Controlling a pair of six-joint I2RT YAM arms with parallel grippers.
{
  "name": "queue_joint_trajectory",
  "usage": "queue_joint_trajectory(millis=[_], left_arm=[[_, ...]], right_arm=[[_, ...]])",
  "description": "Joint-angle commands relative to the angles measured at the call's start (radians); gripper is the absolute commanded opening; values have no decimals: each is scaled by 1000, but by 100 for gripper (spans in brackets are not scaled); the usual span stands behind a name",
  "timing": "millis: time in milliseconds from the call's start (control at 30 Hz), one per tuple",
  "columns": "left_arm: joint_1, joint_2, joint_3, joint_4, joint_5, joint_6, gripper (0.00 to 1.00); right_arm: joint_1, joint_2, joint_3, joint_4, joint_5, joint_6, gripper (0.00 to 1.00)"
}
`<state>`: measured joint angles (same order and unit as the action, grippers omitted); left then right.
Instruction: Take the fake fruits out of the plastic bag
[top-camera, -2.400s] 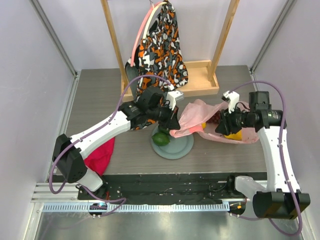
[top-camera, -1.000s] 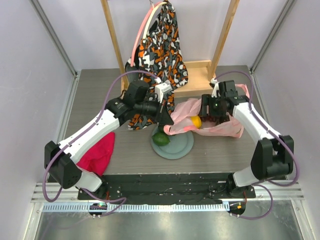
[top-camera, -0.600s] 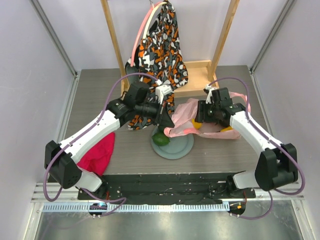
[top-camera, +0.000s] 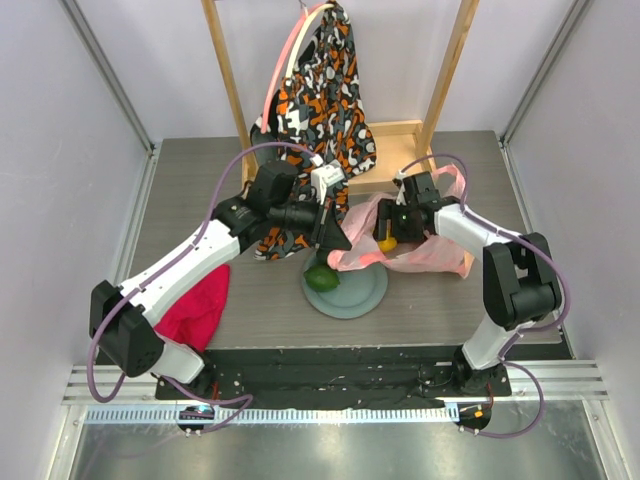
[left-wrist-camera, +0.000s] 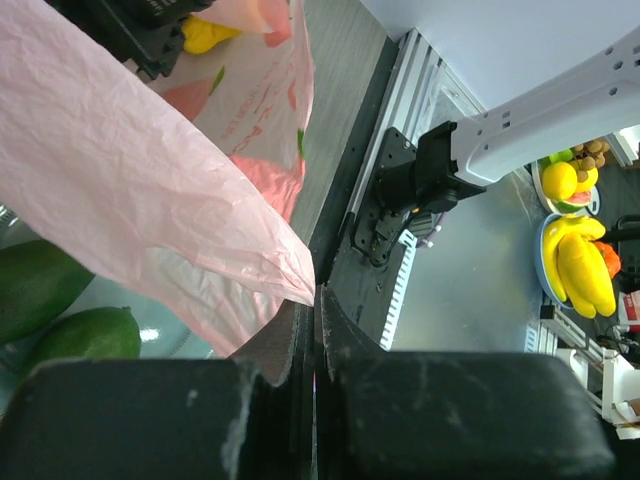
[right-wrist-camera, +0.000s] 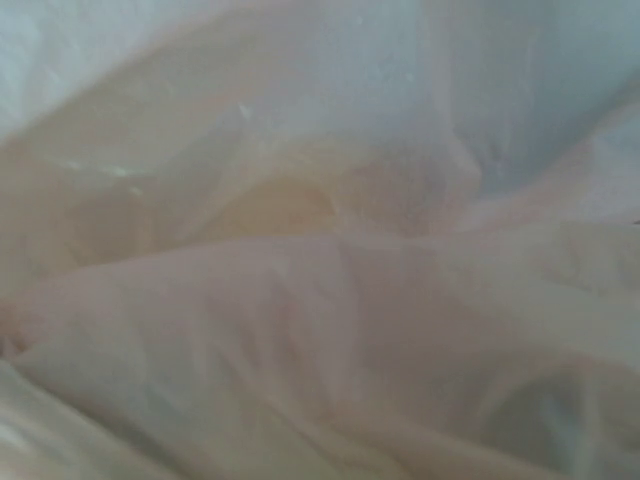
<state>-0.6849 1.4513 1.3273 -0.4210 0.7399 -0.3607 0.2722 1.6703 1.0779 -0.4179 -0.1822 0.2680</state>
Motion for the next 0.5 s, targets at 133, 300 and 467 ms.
queue_joint_trajectory(millis=[133,300,467], left_arm=[[-1,4,21,50,27,-1,0],[8,24,23,63,10,-7,0],[22,60,36,85,-11,-11,0]], right_arm=[[-5,55,82,70,30,-87,32],[-11,-67,96,15,-6,-193,15],[-11,-253,90,-111,-74,-335,1]])
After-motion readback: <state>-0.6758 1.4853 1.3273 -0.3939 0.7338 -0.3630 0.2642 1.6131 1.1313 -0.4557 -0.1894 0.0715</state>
